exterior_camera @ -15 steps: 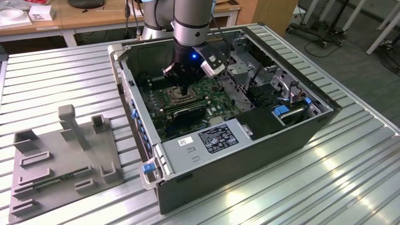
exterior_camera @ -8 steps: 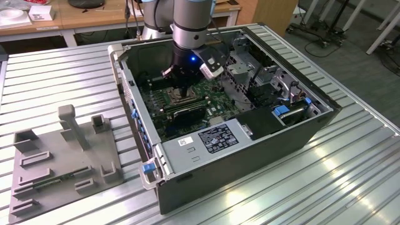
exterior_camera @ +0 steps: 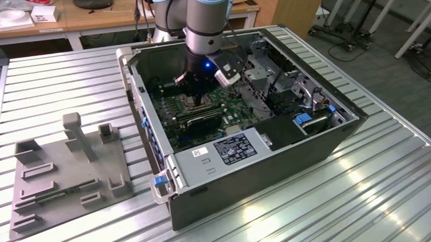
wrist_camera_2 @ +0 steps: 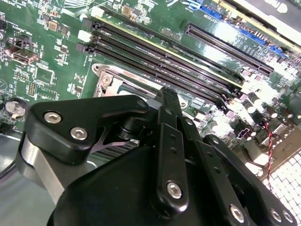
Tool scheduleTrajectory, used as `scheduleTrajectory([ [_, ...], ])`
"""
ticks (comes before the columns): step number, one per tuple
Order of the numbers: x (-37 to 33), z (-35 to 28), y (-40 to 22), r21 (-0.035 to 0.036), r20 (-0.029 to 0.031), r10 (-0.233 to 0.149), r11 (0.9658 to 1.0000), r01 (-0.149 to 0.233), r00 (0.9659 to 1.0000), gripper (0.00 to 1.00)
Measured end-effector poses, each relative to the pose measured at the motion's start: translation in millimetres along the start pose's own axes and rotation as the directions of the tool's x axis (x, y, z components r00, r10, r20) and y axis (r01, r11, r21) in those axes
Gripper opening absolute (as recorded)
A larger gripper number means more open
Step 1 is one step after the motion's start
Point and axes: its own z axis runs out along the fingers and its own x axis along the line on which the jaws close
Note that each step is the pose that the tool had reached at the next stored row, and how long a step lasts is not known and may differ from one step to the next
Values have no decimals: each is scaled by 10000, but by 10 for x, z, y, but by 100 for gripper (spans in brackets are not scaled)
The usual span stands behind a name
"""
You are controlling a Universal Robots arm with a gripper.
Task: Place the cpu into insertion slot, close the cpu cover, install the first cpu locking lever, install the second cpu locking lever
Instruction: 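Install the second cpu locking lever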
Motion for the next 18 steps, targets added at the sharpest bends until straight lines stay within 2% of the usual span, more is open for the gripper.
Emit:
scheduleTrajectory([
  [18,12,76,-5,-1,0,-1,10000,1,10000,11],
])
